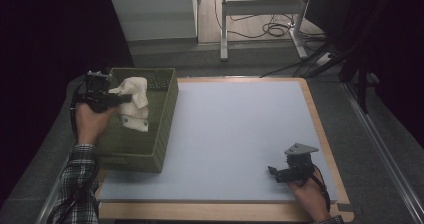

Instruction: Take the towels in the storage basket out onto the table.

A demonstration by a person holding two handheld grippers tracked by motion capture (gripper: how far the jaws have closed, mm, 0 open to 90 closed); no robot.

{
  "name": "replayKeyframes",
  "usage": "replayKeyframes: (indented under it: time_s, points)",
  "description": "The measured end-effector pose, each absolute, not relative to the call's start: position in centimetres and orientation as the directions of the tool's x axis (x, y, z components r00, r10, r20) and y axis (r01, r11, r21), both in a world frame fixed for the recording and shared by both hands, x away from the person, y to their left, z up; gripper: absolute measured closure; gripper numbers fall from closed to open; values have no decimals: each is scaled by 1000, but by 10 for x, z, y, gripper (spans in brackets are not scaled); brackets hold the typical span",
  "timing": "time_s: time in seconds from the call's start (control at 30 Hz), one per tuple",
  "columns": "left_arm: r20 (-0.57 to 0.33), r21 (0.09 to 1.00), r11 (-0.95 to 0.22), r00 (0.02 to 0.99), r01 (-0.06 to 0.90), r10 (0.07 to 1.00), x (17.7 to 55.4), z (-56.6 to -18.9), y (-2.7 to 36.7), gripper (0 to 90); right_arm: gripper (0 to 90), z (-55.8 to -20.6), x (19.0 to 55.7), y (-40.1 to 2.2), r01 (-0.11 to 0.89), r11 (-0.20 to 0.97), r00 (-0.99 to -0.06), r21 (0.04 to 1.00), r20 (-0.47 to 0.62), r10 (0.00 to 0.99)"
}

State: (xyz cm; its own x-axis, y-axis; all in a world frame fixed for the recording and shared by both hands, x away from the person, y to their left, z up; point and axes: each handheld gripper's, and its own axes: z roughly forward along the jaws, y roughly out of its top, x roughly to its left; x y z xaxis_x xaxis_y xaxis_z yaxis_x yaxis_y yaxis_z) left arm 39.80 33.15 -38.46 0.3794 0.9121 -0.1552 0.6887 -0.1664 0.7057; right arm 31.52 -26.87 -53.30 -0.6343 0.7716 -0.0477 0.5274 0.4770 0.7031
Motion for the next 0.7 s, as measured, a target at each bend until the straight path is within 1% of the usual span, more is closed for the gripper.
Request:
replayKeyframes:
  time_s: [0.3, 0.7]
  points:
    - [-154, 761, -185, 451, 622, 879, 386, -361, 316, 764, 17, -533, 315, -269, 527, 477, -634, 703, -48, 772]
    - [-140, 793, -222, 525, 567, 839, 381, -342, 288, 762, 17, -533, 315, -269, 527, 477, -634, 703, -48, 772]
